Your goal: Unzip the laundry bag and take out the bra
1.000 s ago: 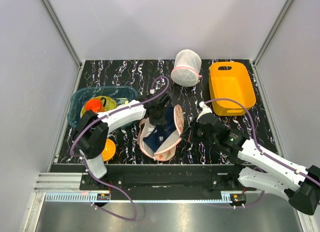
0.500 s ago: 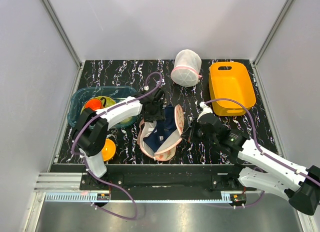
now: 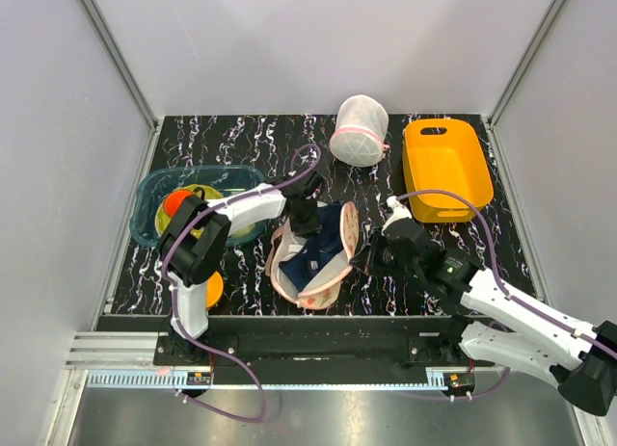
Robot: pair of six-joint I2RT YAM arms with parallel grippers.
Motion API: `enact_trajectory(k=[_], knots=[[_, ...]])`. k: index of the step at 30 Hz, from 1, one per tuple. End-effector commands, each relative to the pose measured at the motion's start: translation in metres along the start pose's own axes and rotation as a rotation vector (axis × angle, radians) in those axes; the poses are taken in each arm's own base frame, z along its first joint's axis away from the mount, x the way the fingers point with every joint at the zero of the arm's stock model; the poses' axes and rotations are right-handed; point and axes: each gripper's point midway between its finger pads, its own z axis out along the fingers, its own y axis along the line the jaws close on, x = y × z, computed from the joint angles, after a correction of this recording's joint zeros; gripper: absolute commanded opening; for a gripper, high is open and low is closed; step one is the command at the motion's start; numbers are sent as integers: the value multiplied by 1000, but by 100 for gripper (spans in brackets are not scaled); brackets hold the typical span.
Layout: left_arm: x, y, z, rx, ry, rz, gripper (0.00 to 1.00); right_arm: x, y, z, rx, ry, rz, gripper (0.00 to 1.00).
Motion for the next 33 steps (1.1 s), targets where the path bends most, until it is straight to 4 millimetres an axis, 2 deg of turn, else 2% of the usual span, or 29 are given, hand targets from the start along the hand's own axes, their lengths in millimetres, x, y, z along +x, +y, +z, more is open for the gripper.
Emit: enact_trajectory(k=[1, 3, 4, 6, 7, 9, 13, 15, 16, 18, 19, 20, 21, 23, 24, 26, 27, 29, 30, 32, 33], knots=[[-20, -23, -28, 91, -80, -7, 4, -12, 7, -11, -27, -50, 13, 0], [-28, -21, -47, 82, -142, -19, 0, -9, 2, -11, -14, -49, 13, 0], [-38, -28, -76, 114, -207, -21, 0, -7, -2, -10, -3, -47, 15, 0], [-51, -31, -107, 130, -296, -30, 0, -5, -10, -11, 21, -49, 7, 0], [-60, -30, -133, 144, -352, -40, 0, -3, -16, -12, 46, -43, 3, 0], [-72, -36, -167, 184, -416, -50, 0, -5, -22, -14, 70, -59, -11, 0], [-87, -45, -245, 274, -550, -64, 0, 2, -30, -11, 97, -30, -27, 0], [-92, -51, -269, 308, -596, -61, 0, 12, -29, -5, 79, 20, -36, 0], [-98, -58, -292, 341, -641, -61, 0, 18, -25, -1, 53, 46, -33, 0], [-103, -65, -317, 381, -684, -59, 0, 26, -27, 8, 49, 73, -17, 0], [-106, -73, -335, 420, -708, -51, 0, 35, -19, 12, -7, 112, -5, 0], [-108, -79, -340, 438, -712, -45, 0, 39, -14, 15, -37, 137, -4, 0], [-111, -82, -345, 449, -718, -46, 0, 43, -11, 20, -46, 169, -13, 13], [-107, -100, -356, 525, -686, -9, 0, 46, -7, 17, -44, 214, -41, 57], [-108, -103, -351, 531, -665, -4, 0, 33, 4, 9, -69, 180, -72, 82], [-104, -108, -345, 549, -631, 7, 0, 14, 9, -3, -74, 101, -119, 91], [-102, -109, -341, 549, -616, 10, 0, -7, 25, -22, -125, 17, -137, 99], [-97, -109, -330, 552, -578, 18, 0, -29, 30, -39, -125, -76, -172, 100], [-96, -110, -330, 569, -576, 25, 0, -47, 40, -52, -144, -130, -178, 100], [-85, -119, -325, 619, -521, 78, 0, -62, 47, -59, -147, -164, -197, 100], [-80, -123, -322, 639, -497, 101, 0, -78, 54, -62, -146, -196, -191, 100]])
